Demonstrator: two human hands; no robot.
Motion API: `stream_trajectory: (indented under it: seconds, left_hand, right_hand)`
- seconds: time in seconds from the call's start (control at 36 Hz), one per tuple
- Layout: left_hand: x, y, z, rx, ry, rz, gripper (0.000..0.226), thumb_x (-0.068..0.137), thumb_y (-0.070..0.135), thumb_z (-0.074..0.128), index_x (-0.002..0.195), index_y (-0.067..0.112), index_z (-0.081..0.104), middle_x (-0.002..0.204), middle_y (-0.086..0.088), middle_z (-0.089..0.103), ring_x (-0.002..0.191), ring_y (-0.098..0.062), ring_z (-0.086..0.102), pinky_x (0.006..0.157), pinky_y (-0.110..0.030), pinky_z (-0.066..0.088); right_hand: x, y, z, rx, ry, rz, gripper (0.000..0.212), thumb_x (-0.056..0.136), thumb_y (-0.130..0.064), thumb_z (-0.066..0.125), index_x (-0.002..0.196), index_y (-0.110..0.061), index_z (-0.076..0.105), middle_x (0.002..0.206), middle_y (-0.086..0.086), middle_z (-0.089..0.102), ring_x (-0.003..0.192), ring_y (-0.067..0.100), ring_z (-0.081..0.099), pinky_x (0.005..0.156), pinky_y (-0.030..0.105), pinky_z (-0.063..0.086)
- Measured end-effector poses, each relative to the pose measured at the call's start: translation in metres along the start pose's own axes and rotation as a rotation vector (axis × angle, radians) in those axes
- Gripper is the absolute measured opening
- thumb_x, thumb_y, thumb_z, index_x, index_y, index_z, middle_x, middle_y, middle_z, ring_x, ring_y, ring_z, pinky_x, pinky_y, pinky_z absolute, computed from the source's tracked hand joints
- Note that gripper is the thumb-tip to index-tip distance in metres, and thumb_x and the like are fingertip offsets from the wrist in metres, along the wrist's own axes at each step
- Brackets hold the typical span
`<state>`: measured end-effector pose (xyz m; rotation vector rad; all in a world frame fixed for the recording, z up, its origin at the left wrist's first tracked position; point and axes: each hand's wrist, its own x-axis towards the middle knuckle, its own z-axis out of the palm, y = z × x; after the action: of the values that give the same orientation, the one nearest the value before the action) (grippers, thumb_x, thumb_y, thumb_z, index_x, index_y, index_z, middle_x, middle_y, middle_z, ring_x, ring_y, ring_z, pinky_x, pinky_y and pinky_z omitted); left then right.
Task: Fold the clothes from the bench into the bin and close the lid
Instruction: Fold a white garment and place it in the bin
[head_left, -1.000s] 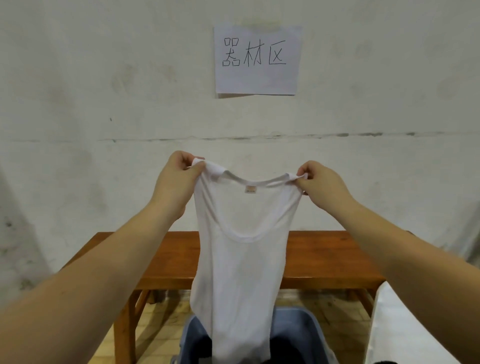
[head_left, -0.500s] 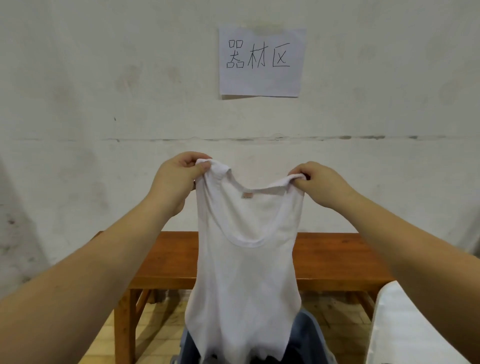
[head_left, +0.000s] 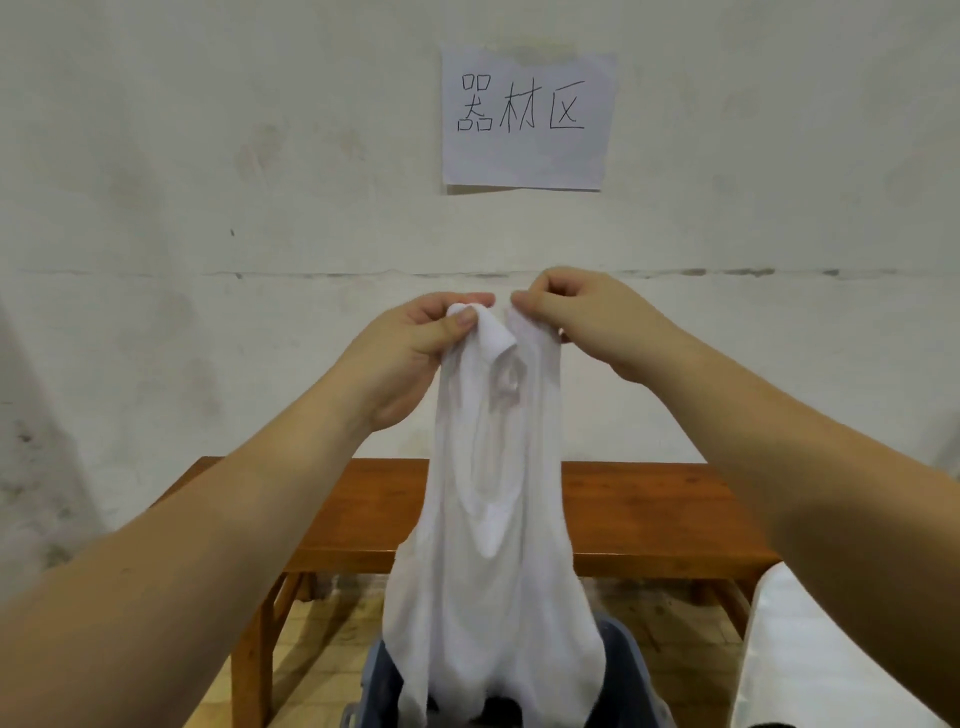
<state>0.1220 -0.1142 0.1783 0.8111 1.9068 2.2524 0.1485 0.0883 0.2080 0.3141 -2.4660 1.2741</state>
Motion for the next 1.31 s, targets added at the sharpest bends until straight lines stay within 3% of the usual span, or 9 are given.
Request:
stream_trajectory:
  seconds: [0.25, 0.33, 0.47, 0.56, 0.72, 0.92, 1.11, 1.19, 1.31]
  left_hand:
    - [-0.002, -0.008, 0.011, 0.187, -0.005, -0.016, 0.021, 0.098, 0.012, 0.057, 0.108, -0.002, 0.068, 0.099, -0.009, 0.074, 0.09, -0.016, 0.069, 0.083, -0.026, 0.055]
    - [-0.001, -0.01, 0.006, 0.194, 0.04, 0.0, 0.017, 0.099, 0.014, 0.057, 0.102, 0.007, 0.072, 0.097, -0.004, 0.073, 0.09, -0.015, 0.068, 0.084, -0.026, 0.055]
    - [0.005, -0.008, 0.0, 0.16, 0.144, 0.01, 0.016, 0.098, 0.017, 0.059, 0.103, 0.01, 0.072, 0.094, 0.001, 0.075, 0.087, -0.013, 0.069, 0.079, -0.024, 0.052]
    - [0.005, -0.008, -0.003, 0.171, 0.204, 0.026, 0.019, 0.098, 0.019, 0.06, 0.11, 0.01, 0.072, 0.101, -0.001, 0.076, 0.092, -0.012, 0.071, 0.081, -0.023, 0.053]
    - [0.002, -0.008, -0.011, 0.198, 0.292, 0.04, 0.016, 0.095, 0.021, 0.064, 0.108, 0.016, 0.074, 0.107, 0.001, 0.075, 0.105, -0.016, 0.069, 0.097, -0.032, 0.053]
    - [0.0, -0.011, -0.011, 0.169, 0.29, 0.032, 0.018, 0.095, 0.02, 0.065, 0.109, 0.014, 0.074, 0.107, 0.001, 0.075, 0.104, -0.015, 0.07, 0.095, -0.031, 0.054]
    - [-0.007, -0.009, -0.023, 0.189, 0.339, 0.041, 0.015, 0.093, 0.021, 0.067, 0.105, 0.017, 0.075, 0.108, 0.004, 0.075, 0.107, -0.012, 0.068, 0.102, -0.033, 0.051]
    - [-0.009, -0.009, -0.033, 0.193, 0.364, 0.05, 0.019, 0.094, 0.02, 0.066, 0.11, 0.014, 0.074, 0.107, 0.004, 0.075, 0.104, -0.011, 0.069, 0.096, -0.029, 0.053]
    - [-0.009, -0.011, -0.04, 0.164, 0.367, 0.035, 0.017, 0.094, 0.019, 0.065, 0.109, 0.015, 0.074, 0.106, 0.001, 0.075, 0.103, -0.014, 0.07, 0.091, -0.029, 0.054]
  right_hand:
    - [-0.013, 0.027, 0.032, 0.309, -0.009, 0.082, 0.013, 0.099, -0.024, 0.049, 0.093, -0.018, 0.059, 0.086, -0.007, 0.064, 0.08, 0.006, 0.059, 0.08, 0.029, 0.048]
    - [-0.033, 0.076, 0.057, 0.277, -0.234, 0.228, 0.015, 0.091, -0.006, 0.047, 0.096, -0.014, 0.059, 0.094, -0.001, 0.065, 0.088, 0.015, 0.062, 0.084, 0.033, 0.051]
    - [-0.07, 0.116, 0.094, 0.108, -0.632, 0.324, 0.05, 0.093, -0.044, 0.06, 0.139, -0.03, 0.046, 0.128, -0.013, 0.059, 0.113, 0.007, 0.06, 0.095, 0.026, 0.05]
    - [-0.083, 0.128, 0.109, -0.004, -0.615, 0.339, 0.067, 0.08, -0.065, 0.067, 0.136, -0.032, 0.049, 0.127, -0.018, 0.06, 0.113, 0.006, 0.06, 0.098, 0.031, 0.048]
    - [-0.1, 0.159, 0.127, -0.231, -0.447, 0.312, 0.012, 0.095, -0.03, 0.057, 0.102, -0.027, 0.067, 0.097, -0.009, 0.068, 0.091, 0.01, 0.064, 0.088, 0.03, 0.055]
    - [-0.1, 0.158, 0.138, 0.004, -0.581, 0.352, 0.059, 0.082, -0.061, 0.066, 0.132, -0.034, 0.049, 0.117, -0.017, 0.061, 0.105, 0.007, 0.061, 0.097, 0.03, 0.049]
    - [-0.101, 0.162, 0.166, -0.115, -0.587, 0.354, 0.015, 0.093, -0.032, 0.063, 0.103, -0.022, 0.067, 0.097, -0.004, 0.066, 0.091, 0.014, 0.061, 0.083, 0.025, 0.05]
    - [-0.102, 0.168, 0.165, -0.123, -0.537, 0.411, 0.017, 0.095, -0.033, 0.055, 0.101, -0.02, 0.063, 0.095, -0.002, 0.064, 0.085, 0.014, 0.058, 0.082, 0.028, 0.051]
    - [-0.098, 0.171, 0.169, 0.1, -0.496, 0.505, 0.023, 0.094, -0.039, 0.059, 0.112, -0.026, 0.053, 0.113, -0.004, 0.062, 0.103, 0.018, 0.061, 0.095, 0.036, 0.053]
